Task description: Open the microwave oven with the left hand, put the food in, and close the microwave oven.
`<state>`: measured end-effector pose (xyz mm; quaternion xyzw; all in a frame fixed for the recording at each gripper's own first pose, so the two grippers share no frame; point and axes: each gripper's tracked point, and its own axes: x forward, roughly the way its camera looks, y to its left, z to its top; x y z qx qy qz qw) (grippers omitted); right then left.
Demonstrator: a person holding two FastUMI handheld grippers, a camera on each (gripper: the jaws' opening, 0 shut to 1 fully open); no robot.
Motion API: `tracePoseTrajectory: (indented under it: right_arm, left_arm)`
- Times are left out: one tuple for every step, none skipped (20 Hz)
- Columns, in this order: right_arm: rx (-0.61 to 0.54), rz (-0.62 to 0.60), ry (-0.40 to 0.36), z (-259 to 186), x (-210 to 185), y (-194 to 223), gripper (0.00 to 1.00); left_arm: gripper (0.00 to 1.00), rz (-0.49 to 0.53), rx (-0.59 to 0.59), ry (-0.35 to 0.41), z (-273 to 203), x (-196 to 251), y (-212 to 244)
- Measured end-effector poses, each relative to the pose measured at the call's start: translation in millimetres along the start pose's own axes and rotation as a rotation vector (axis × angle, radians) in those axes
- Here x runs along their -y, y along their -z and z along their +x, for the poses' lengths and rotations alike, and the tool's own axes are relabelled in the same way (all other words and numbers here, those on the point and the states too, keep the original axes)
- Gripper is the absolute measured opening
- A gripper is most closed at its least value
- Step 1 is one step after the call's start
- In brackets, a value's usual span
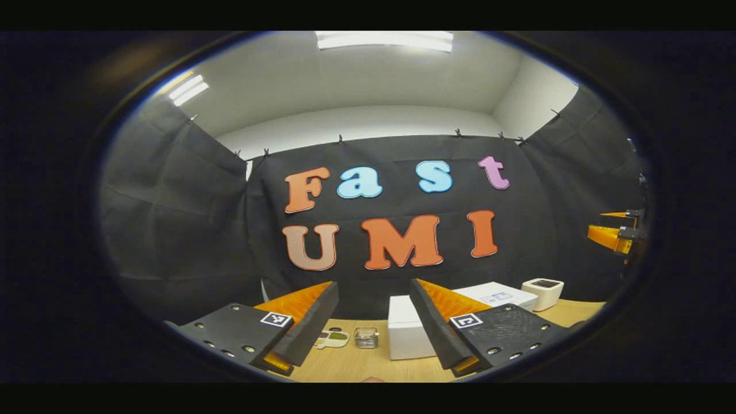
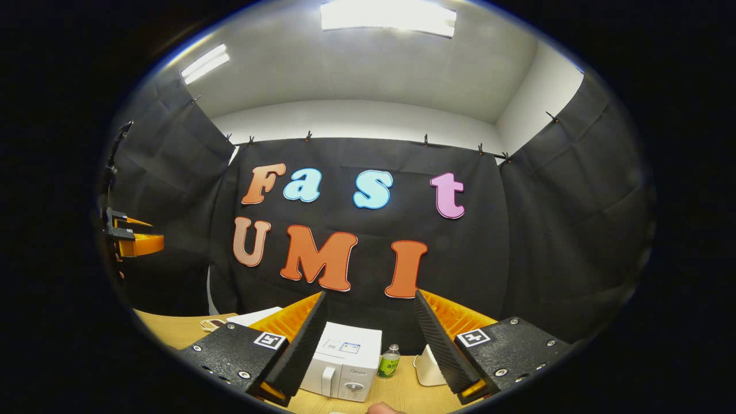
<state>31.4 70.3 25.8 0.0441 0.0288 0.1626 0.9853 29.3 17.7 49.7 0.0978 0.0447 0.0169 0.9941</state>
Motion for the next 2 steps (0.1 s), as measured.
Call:
tracePoseTrajectory:
  right_arm:
    - [-0.001, 0.001, 0.003, -0.8, 2.1, -0.4, 0.92]
    - [-0.001, 0.0, 0.003, -0.6, 2.2, -0.7, 0.92]
  left_arm:
    - [0.81, 0.001, 0.0, 0.003, 1.2, 2.6, 0.7]
    - [0.83, 0.003, 0.0, 0.008, 0.7, 5.2, -0.1]
